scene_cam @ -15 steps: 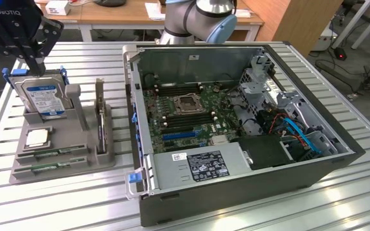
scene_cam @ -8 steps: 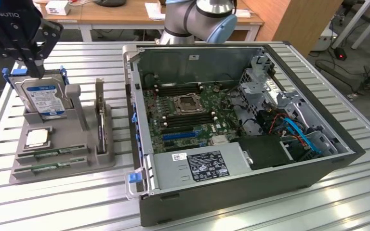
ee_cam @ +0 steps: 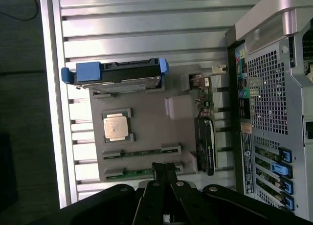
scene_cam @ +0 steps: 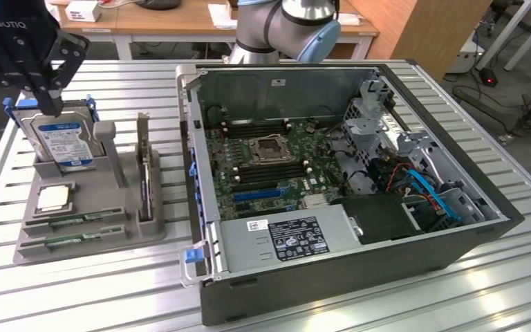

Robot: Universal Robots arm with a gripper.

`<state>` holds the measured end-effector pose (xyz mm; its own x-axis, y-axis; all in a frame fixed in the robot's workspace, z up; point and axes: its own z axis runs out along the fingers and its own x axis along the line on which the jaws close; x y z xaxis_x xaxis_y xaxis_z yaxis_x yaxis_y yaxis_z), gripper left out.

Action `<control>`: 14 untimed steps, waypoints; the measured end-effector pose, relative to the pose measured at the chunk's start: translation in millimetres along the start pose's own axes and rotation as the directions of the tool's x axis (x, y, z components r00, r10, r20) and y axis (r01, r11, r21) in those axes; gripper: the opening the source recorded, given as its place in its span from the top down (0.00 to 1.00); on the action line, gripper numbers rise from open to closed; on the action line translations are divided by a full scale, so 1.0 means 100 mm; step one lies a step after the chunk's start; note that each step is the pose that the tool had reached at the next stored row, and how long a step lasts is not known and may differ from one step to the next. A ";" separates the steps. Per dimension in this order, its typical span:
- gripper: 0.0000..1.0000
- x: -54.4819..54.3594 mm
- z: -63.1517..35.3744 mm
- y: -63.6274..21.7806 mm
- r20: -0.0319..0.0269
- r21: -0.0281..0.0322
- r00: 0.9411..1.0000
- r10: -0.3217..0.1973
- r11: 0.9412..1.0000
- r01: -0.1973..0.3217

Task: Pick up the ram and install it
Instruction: 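Reach for the ram, then pick up the ram and move it above insertion slot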

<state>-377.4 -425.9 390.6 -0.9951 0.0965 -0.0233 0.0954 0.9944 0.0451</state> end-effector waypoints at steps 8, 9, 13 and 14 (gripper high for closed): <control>0.91 0.00 -0.002 -0.035 0.000 0.000 1.000 0.001 1.000 -0.001; 0.91 0.00 -0.002 -0.036 0.000 0.000 1.000 0.001 1.000 -0.001; 0.91 0.00 -0.002 -0.036 0.000 0.000 1.000 0.001 1.000 -0.001; 0.91 0.00 -0.002 -0.036 0.000 0.000 1.000 0.001 1.000 -0.001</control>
<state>-377.4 -429.5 390.6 -0.9950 0.0972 -0.0233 0.0960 0.9944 0.0450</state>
